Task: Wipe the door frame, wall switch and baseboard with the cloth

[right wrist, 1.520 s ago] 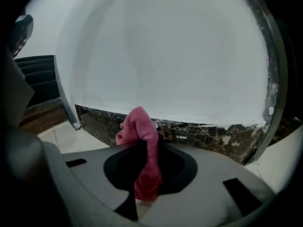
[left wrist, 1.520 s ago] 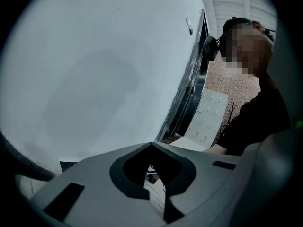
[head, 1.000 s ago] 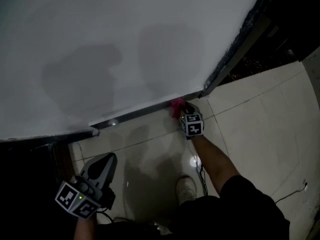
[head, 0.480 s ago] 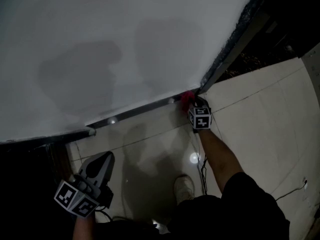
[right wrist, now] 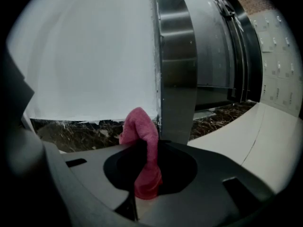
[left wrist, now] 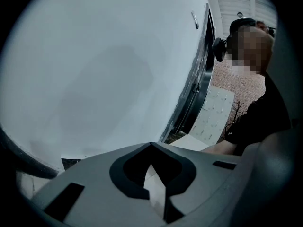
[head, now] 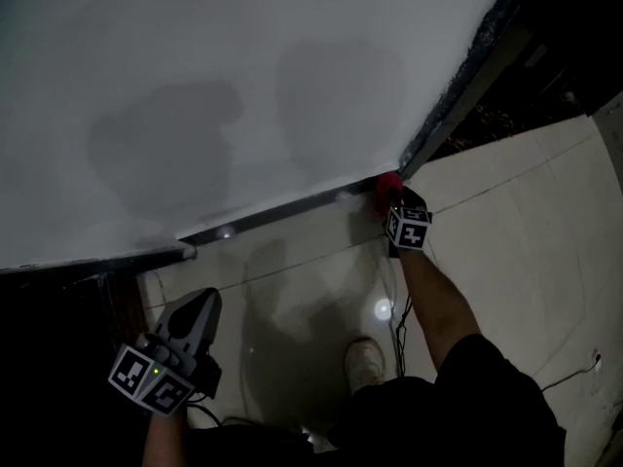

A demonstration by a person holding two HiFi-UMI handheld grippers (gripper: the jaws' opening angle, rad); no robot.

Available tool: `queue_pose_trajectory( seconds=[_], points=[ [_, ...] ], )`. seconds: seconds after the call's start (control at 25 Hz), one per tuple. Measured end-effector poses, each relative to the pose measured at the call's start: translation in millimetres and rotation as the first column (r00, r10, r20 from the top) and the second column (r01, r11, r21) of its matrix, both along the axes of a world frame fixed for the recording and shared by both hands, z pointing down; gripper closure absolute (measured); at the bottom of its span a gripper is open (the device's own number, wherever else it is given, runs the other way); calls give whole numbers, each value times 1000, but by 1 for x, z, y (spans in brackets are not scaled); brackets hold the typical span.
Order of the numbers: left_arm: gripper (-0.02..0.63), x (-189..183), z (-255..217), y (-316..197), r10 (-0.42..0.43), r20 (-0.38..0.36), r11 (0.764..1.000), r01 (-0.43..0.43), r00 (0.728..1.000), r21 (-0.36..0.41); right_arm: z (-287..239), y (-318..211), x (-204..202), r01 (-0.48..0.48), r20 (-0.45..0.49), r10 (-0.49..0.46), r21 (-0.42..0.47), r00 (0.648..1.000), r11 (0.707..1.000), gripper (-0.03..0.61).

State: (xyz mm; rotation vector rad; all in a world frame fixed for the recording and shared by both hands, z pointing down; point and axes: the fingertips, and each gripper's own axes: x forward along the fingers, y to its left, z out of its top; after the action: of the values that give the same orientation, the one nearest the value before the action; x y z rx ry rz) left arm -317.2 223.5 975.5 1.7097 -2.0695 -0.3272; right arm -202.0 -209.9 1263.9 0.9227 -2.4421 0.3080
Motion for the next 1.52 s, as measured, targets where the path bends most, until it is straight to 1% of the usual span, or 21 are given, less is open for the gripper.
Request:
queue_pose_trajectory(
  seconds=[0.12, 0.24, 0.28, 0.36, 0.4, 0.48, 0.56, 0.64, 0.72, 0.84, 0.92, 1.0, 1.08, 1.16, 1.24, 1.36, 1.44, 1.52],
  points=[
    [614, -5, -3, 3, -17, 13, 1000, 17, 1000, 15, -1, 4, 8, -6, 7, 6, -10, 1000, 1000, 518],
    [614, -11, -7, 6, -44, 48, 999, 43, 998, 22, -20, 19, 9, 12, 51, -12, -9, 999, 1000, 518],
    [614, -14, -10, 9, -60, 64, 998, 59, 996, 27, -29, 29, 9, 38, 69, -38, -5, 997, 999, 518],
    [614, -21, -21, 17, -107, 114, 994, 102, 988, 48, -54, 58, 4, 121, 99, -122, 22, 988, 992, 518],
    [614, -27, -30, 23, -142, 152, 989, 134, 978, 61, -71, 75, 0, 163, 116, -167, 41, 979, 986, 518],
    [614, -40, -49, 41, -232, 222, 972, 220, 947, 76, -115, 108, -5, 232, 156, -243, 85, 958, 969, 518],
    [614, -54, -64, 64, -318, 230, 948, 309, 920, 75, -175, 133, -9, 267, 195, -288, 130, 937, 955, 518],
    [614, -66, -92, 88, -377, 230, 926, 371, 897, 68, -244, 158, -8, 281, 237, -313, 160, 919, 946, 518],
    [614, -71, -144, 107, -401, 277, 915, 396, 873, 76, -317, 183, -4, 302, 273, -345, 187, 898, 935, 518],
    [614, -70, -250, 121, -427, 360, 904, 407, 830, 133, -432, 209, 4, 337, 300, -395, 228, 868, 914, 518],
    [614, -59, -318, 129, -428, 389, 903, 408, 816, 138, -511, 221, 13, 353, 305, -422, 257, 854, 900, 518],
    [614, -47, -384, 138, -435, 383, 898, 424, 815, 117, -591, 230, 24, 354, 318, -431, 273, 844, 894, 518],
    [614, -41, -445, 147, -464, 358, 881, 463, 810, 94, -669, 236, 31, 351, 345, -433, 277, 833, 895, 518],
    [614, -41, -502, 152, -495, 343, 865, 492, 798, 103, -742, 239, 29, 349, 371, -442, 292, 817, 890, 518],
    [614, -40, -551, 158, -518, 330, 853, 508, 789, 123, -805, 241, 29, 344, 398, -450, 311, 799, 886, 518],
    [614, -30, -616, 167, -540, 320, 841, 518, 778, 159, -878, 246, 39, 333, 432, -456, 332, 778, 883, 518],
    [614, -25, -649, 170, -553, 314, 833, 519, 772, 191, -913, 249, 44, 326, 447, -467, 357, 763, 875, 518],
    [614, -23, -672, 170, -568, 287, 822, 516, 771, 241, -938, 250, 46, 312, 466, -472, 380, 749, 871, 518]
  ],
)
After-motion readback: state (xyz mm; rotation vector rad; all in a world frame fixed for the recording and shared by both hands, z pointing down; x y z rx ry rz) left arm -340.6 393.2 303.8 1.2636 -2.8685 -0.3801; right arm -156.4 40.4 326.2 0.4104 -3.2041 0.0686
